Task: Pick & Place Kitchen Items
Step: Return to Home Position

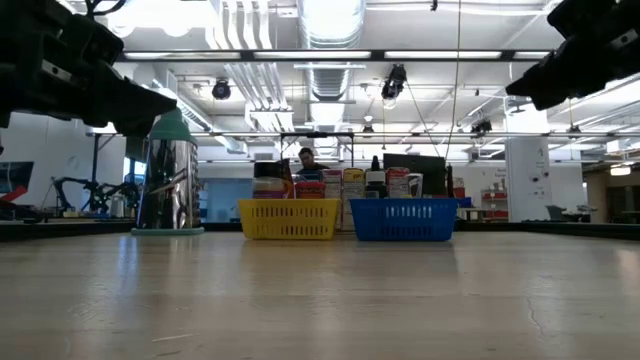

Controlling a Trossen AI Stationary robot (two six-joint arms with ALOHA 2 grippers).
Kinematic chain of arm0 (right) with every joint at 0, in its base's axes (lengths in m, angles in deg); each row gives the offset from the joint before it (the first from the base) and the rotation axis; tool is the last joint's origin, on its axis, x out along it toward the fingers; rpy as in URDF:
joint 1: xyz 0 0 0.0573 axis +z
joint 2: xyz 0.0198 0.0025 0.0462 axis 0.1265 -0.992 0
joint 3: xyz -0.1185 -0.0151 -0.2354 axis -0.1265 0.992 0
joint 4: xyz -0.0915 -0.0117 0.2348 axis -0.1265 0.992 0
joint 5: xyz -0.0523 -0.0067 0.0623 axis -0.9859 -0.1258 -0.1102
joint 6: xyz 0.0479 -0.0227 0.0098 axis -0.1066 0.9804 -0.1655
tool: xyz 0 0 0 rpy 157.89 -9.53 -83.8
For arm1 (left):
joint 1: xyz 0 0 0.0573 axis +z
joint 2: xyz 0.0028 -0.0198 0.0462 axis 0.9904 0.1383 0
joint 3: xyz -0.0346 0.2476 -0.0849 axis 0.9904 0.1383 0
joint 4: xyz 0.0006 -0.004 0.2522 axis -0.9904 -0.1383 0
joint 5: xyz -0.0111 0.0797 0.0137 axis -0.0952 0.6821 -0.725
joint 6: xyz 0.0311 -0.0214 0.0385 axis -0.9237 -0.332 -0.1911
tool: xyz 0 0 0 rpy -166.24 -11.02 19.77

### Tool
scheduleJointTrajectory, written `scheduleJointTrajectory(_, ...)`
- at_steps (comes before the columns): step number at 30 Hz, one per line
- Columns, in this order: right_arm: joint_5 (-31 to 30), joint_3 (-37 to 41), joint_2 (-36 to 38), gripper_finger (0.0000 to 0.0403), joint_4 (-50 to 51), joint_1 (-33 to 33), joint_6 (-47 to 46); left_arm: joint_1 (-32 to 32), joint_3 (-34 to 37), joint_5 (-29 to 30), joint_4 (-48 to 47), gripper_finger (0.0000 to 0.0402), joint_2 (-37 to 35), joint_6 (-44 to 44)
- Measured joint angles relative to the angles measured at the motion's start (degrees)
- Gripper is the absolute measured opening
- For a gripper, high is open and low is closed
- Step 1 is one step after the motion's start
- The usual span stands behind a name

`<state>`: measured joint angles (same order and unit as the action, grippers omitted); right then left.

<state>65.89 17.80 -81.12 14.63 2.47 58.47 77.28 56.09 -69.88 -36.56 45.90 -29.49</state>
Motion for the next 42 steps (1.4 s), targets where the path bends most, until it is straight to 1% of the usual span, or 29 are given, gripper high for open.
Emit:
scheduleJointTrajectory(22,-0.2,6.7,-0.5,0.0008,0.1,0.0,0.2,0.0,0.1,0.1,-0.2,0.0023,0.0,0.0)
scheduleJointTrajectory(42,-0.2,6.8,-0.5,0.0008,0.0,0.0,0.2,0.0,0.1,0.1,-0.2,0.0023,0.0,0.0)
